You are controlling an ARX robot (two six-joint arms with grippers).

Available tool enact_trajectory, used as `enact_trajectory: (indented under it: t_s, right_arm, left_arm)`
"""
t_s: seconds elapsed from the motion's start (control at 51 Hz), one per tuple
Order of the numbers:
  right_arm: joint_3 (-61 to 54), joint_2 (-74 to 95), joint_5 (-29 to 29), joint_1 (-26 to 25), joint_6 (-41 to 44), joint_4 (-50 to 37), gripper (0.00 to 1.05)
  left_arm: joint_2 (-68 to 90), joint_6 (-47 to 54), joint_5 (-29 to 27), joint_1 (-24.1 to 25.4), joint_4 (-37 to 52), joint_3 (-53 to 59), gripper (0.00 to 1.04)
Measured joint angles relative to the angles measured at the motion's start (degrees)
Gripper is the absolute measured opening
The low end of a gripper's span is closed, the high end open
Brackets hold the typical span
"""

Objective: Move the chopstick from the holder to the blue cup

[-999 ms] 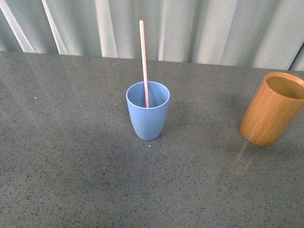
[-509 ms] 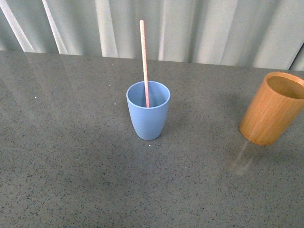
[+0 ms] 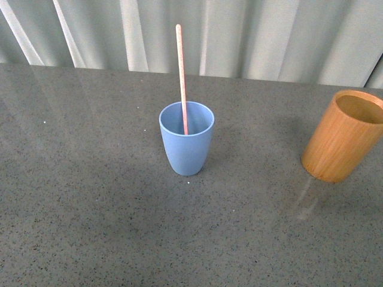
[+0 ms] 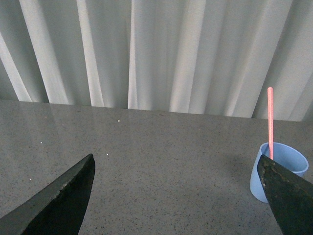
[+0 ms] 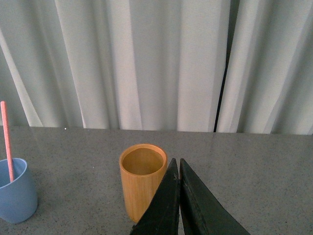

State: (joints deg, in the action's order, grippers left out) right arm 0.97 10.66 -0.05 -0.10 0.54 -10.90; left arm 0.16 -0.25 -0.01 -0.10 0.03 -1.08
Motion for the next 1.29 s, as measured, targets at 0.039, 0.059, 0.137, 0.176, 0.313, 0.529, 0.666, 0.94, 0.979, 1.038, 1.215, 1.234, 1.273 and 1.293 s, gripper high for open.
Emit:
enact_trajectory:
  t_s: [0.039,0.059,0.137,0.176,0.313,0.529,0.666,0.94,0.979,1.038,1.215,1.234,1.273,1.293]
  right_arm:
    - [0.0,-0.6,0.0,0.0,0.0,0.7,0.01]
    - [0.0,-1.3,0.0,0.0,0.0,1.4,0.01]
    - [0.0,-8.0,0.0,0.0,-0.2,10.0,0.01]
    - [0.0,-9.9,0.0,0.0,-0.3,10.5,0.01]
    - [0.0,-10.4,0.0,0.0,-0.3,10.8,0.01]
    - [0.0,-10.4,0.0,0.0,-0.3,10.8,0.18]
    - [0.0,-10.4,0.0,0.0,-0.3,10.8,0.45]
    - [0.0,-10.4,0.0,0.0,-0.4,10.8,0.96]
    - [0.0,-10.4,0.0,0.0,-0.4,10.8,0.96]
    - [0.0,-10.4,0.0,0.0,-0.4,10.8,0.94]
    - [0.0,-10.4,0.0,0.0,-0.4,10.8,0.95]
    - [0.0,-10.4,0.0,0.0,-0.4,10.8,0.95]
    - [0.0,-10.4,0.0,0.0,-0.4,10.8,0.95]
    - [0.0,-10.4,0.0,0.0,-0.4,10.8,0.95]
  left_arm:
    - [0.0,0.0,0.0,0.0,0.0,0.0,0.98]
    - [0.0,0.0,0.0,0.0,0.0,0.0,0.98]
    - [0.0,0.0,0.0,0.0,0.0,0.0,0.98]
    - [0.0,0.0,0.0,0.0,0.0,0.0,0.98]
    - [0.0,0.0,0.0,0.0,0.0,0.0,0.98]
    - [0.0,0.0,0.0,0.0,0.0,0.0,0.98]
    - [0.0,0.0,0.0,0.0,0.0,0.0,0.98]
    - [0.0,0.0,0.0,0.0,0.0,0.0,0.98]
    - [0.0,0.0,0.0,0.0,0.0,0.0,0.98]
    - [0.0,0.0,0.0,0.0,0.0,0.0,0.98]
    - [0.0,0.0,0.0,0.0,0.0,0.0,0.98]
    - [0.0,0.0,0.0,0.0,0.0,0.0,0.98]
    - [0.0,0.0,0.0,0.0,0.0,0.0,0.98]
    - [0.0,0.0,0.0,0.0,0.0,0.0,0.98]
